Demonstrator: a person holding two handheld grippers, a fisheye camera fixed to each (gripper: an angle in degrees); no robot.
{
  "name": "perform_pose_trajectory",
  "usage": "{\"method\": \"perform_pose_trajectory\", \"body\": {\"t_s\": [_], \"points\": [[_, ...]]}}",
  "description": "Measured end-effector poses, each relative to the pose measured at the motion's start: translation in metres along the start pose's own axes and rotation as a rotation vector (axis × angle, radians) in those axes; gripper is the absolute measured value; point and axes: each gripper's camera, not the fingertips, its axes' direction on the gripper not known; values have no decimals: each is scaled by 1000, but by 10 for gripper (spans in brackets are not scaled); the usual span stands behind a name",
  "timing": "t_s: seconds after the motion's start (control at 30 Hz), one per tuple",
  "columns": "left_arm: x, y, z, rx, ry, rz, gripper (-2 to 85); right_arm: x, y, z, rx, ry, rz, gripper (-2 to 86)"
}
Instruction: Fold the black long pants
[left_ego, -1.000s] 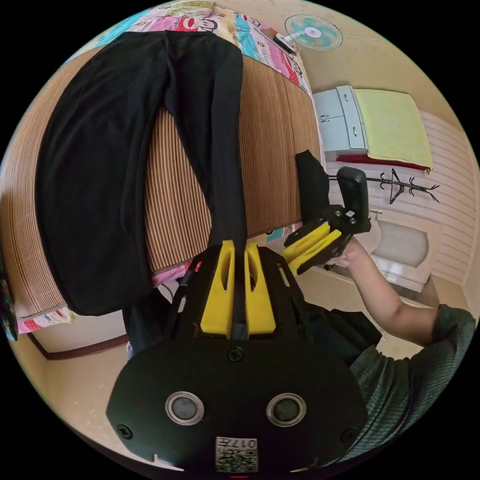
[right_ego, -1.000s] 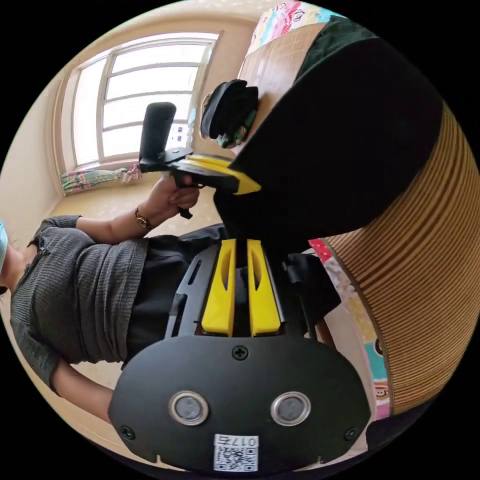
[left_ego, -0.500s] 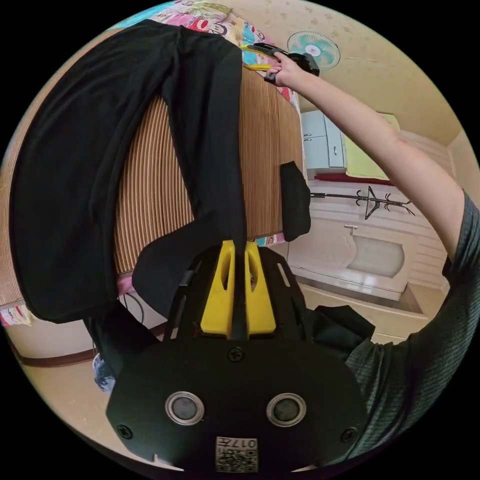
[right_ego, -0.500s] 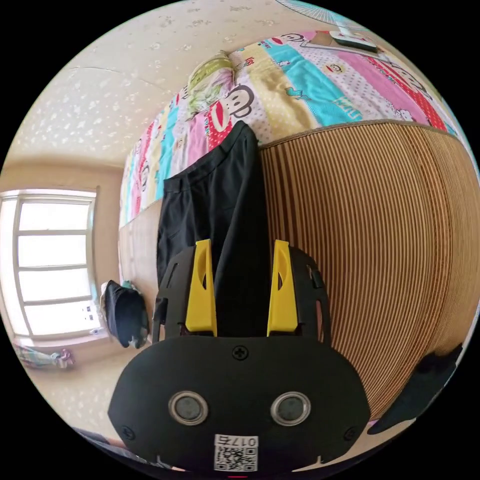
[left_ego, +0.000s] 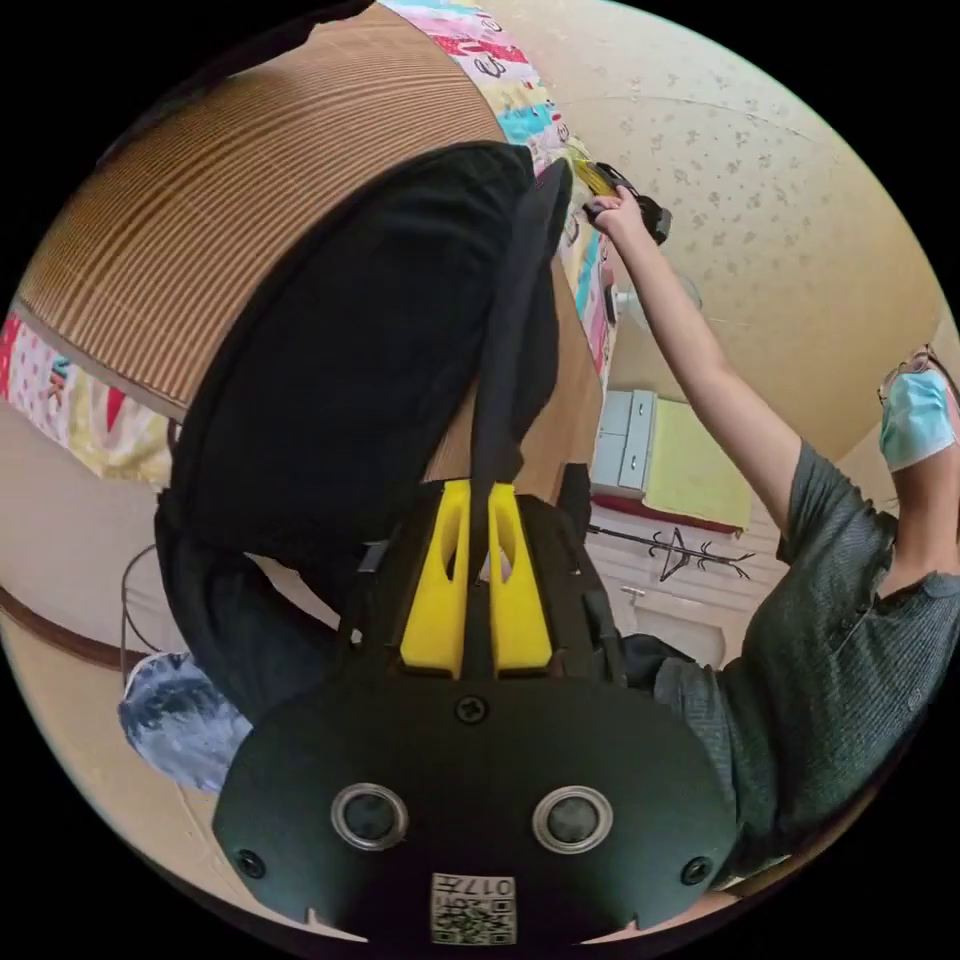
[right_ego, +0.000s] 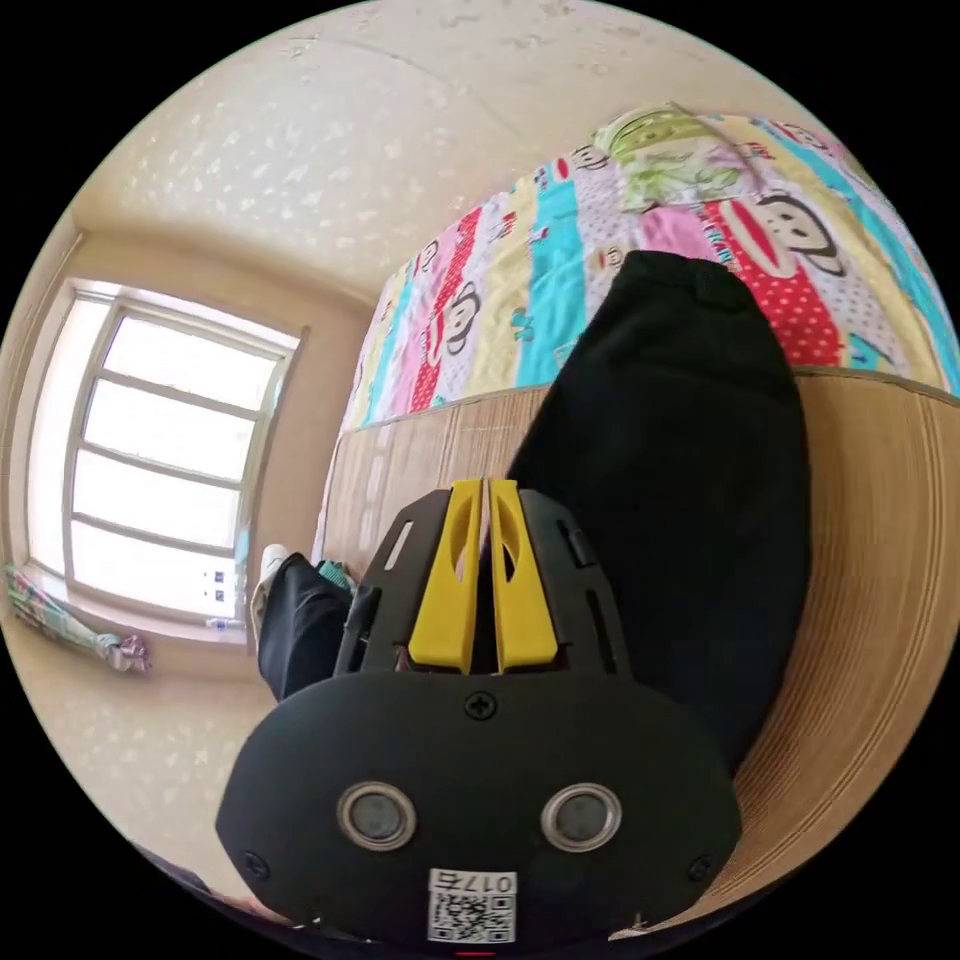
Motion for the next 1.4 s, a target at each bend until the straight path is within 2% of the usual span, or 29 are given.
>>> {"method": "perform_pose_trajectory", "body": {"t_s": [0.07,0.13,0.23,0.3,0.37,0.57,0.67,0.8,0.87,0.9,0.93,1.0,1.03,1.07,1.13,1.2,1.3,1.33,1.4], "points": [[-29,-16,-16,5,-133,-21,41,18,13,21,2,-128,6,21],[-58,-39,-24,-35,-128,-28,43,35,37,23,-24,-156,-26,26],[-70,-59,-19,-142,-133,15,43,68,112,10,-153,-102,-187,38],[-67,-66,-18,-189,-157,68,41,98,173,-1,-256,-23,-207,49],[-65,-74,-20,-231,-172,108,41,143,260,-20,-367,39,-109,70],[-65,-108,-30,-396,-158,171,41,183,434,-38,-417,-10,219,98],[-59,-124,-35,-500,-165,241,41,171,475,-13,-434,-33,277,90],[-56,-139,-43,-590,-168,294,39,171,515,15,-467,36,402,51],[-54,-141,-50,-612,-123,305,33,177,521,11,-444,67,432,28],[-54,-143,-59,-611,33,301,25,178,519,6,-429,44,439,25],[-53,-143,-74,-576,295,302,14,178,515,-8,-382,-27,445,21],[-55,-142,-95,-511,551,296,5,172,509,-36,-280,-148,385,17],[-56,-140,-103,-506,566,305,2,169,506,-51,-273,-157,337,16],[-56,-138,-105,-511,531,316,1,172,506,-58,-313,-89,303,15],[-61,-127,-94,-563,249,375,-1,187,510,-59,-381,24,285,14],[-74,-124,-79,-575,115,332,-2,218,513,-47,-433,15,398,15],[-94,-132,-68,-547,-5,211,-2,272,509,-25,-637,255,683,26],[-94,-133,-65,-553,-23,224,-2,285,495,-25,-652,353,732,36],[-89,-131,-66,-543,-55,264,-2,280,449,-35,-481,390,647,56]]}}
